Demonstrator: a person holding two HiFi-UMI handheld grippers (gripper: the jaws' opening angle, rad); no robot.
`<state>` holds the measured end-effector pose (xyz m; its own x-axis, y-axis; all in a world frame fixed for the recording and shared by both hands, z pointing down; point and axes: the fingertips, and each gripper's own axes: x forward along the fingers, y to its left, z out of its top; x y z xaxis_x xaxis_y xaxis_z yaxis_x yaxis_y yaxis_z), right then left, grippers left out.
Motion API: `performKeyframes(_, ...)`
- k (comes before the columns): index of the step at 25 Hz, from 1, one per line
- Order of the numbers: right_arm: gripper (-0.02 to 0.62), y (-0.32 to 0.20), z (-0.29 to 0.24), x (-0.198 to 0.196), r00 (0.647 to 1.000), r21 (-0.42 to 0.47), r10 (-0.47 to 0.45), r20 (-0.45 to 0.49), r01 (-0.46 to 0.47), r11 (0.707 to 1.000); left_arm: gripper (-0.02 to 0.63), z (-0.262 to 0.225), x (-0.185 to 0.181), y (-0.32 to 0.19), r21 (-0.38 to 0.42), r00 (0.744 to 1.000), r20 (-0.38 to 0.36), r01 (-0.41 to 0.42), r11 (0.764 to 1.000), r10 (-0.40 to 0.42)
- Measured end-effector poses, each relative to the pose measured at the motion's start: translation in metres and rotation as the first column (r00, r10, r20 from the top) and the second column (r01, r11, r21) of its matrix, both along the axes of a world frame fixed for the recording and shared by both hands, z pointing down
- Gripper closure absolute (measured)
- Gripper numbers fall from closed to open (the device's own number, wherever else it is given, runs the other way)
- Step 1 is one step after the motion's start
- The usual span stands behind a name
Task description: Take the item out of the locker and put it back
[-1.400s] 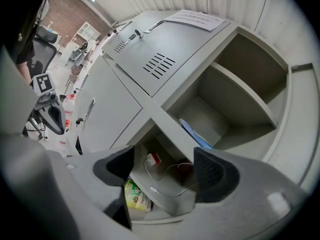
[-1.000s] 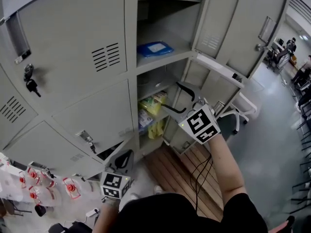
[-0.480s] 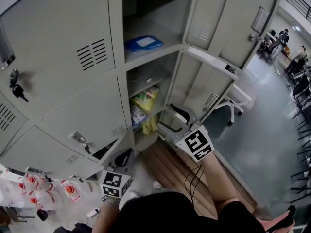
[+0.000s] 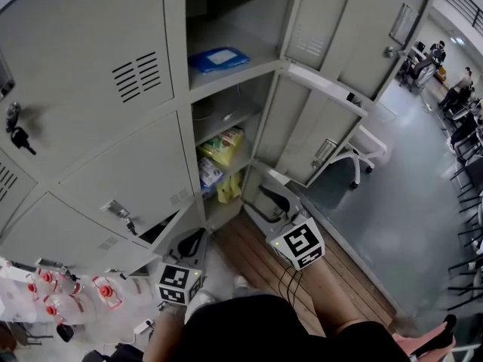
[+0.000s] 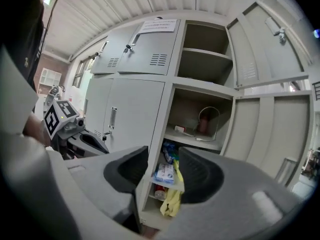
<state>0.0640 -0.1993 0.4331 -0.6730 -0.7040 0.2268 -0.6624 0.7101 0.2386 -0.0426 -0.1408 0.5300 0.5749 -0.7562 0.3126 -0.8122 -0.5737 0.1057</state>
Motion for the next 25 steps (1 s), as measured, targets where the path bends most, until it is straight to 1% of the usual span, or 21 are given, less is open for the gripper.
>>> performKeyframes(7, 0.48, 0.02, 0.031, 0.007, 0.998, -0.069, 0.04, 0.045, -0.037, 0.997, 0.598, 0.004, 0.005, 0.006, -0.003, 1.0, -0.006, -0.008, 1.0, 0.008)
performKeyframes(12, 0.539, 0.032, 0.042, 0.011, 0.994, -0.087, 0.061, 0.087, -0.054, 0.995, 0.598, 0.006, 0.005, 0.008, -0.01, 1.0, -0.008, -0.003, 1.0, 0.003)
performKeyframes(16, 0.552, 0.039, 0.049, 0.019, 0.991, -0.091, 0.088, 0.097, -0.079, 0.993, 0.598, 0.007, 0.005, 0.01, -0.018, 1.0, -0.008, -0.002, 1.0, 0.002)
performKeyframes(20, 0.555, 0.043, 0.054, 0.027, 0.984, -0.102, 0.121, 0.129, -0.109, 0.989, 0.598, 0.007, 0.004, 0.008, -0.009, 1.0, -0.015, 0.003, 1.0, -0.004)
performKeyframes(25, 0.555, 0.049, 0.063, 0.03, 0.982, -0.118, 0.134, 0.134, -0.118, 0.986, 0.598, 0.01, 0.003, 0.009, -0.017, 1.0, -0.007, 0.0, 1.0, 0.0)
